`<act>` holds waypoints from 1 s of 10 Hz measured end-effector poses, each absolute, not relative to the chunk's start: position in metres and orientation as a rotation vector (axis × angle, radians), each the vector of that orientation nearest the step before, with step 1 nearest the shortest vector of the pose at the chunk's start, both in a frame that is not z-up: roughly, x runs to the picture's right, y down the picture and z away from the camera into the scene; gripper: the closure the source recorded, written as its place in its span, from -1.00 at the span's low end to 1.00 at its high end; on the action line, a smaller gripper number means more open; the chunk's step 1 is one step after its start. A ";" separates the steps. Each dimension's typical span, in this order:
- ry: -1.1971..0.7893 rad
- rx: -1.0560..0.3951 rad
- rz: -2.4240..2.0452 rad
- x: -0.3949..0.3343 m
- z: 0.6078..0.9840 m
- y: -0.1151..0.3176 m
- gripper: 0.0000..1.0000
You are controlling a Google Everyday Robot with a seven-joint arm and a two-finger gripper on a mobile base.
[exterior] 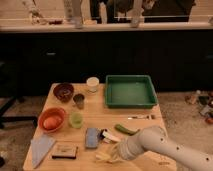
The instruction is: Place banana in metal cup
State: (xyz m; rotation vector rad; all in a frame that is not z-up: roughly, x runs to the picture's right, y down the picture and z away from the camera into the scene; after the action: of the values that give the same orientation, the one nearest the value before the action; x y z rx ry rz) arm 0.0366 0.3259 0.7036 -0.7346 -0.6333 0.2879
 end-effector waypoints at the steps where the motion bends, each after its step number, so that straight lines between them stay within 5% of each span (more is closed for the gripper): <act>1: -0.638 -0.723 0.283 0.048 0.693 0.316 1.00; 10: -0.654 -0.657 0.251 0.025 0.652 0.262 1.00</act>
State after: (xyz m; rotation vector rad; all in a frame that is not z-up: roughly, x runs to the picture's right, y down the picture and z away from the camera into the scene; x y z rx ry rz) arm 0.0248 0.2618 0.6520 -0.6573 -0.6542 0.2506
